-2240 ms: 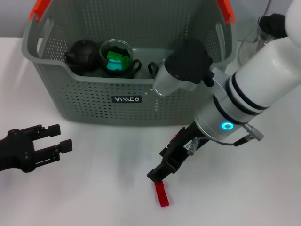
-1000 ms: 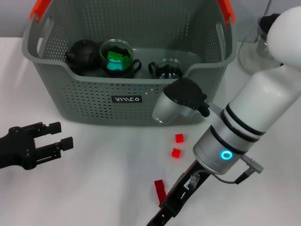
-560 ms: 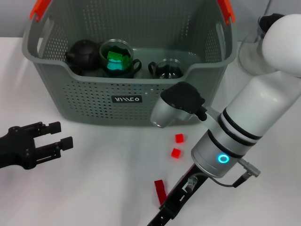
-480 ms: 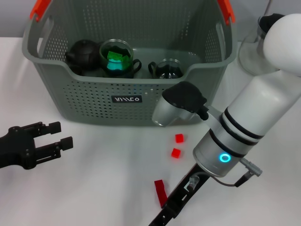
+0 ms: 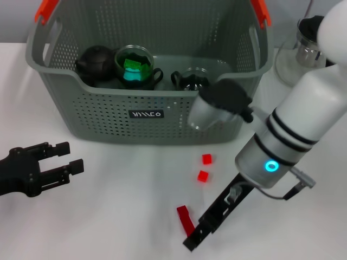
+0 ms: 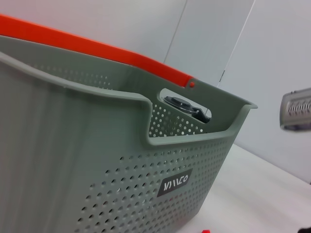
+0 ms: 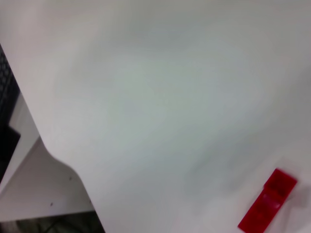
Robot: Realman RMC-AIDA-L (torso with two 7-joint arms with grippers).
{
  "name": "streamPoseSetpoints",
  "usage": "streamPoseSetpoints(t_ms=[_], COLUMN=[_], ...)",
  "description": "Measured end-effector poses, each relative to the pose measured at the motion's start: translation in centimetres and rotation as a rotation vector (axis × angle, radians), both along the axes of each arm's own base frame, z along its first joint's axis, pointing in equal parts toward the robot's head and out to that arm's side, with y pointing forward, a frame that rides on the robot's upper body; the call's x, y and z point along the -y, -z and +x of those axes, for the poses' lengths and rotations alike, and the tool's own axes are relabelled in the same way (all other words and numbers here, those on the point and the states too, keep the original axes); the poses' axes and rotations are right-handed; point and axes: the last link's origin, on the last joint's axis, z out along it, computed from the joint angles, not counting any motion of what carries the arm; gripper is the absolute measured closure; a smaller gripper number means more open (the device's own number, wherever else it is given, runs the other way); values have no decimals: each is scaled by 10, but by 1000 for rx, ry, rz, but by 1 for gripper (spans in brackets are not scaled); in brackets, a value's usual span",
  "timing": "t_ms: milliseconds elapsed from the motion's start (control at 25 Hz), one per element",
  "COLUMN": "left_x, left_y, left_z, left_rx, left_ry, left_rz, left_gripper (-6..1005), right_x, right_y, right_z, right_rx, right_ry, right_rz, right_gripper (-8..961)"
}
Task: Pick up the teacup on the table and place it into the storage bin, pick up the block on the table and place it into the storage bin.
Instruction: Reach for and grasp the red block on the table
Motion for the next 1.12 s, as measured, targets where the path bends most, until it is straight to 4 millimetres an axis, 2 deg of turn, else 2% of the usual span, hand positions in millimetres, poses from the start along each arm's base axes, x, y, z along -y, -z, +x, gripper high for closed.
streamPoseSetpoints(t_ms=[160,280,600,1120], left_x=[0,1,0,-1], left_y=[0,0,0,1], left_z=[0,-1,0,-1], left_rx=[0,0,1,-6], left_ry=[-1,-2,1,-7], left_rz=[0,0,0,4], left_gripper=[340,340,340,340], right_x=[-6,-8,-18,-16], right_y=[-10,-10,-3,12], right_z=[-1,3,4,1], right_rx=[-21,-2,3,-20], right_ry=[6,9,15,-8], right_rz=[37,49,132,134], right_gripper=[218,219,219,219])
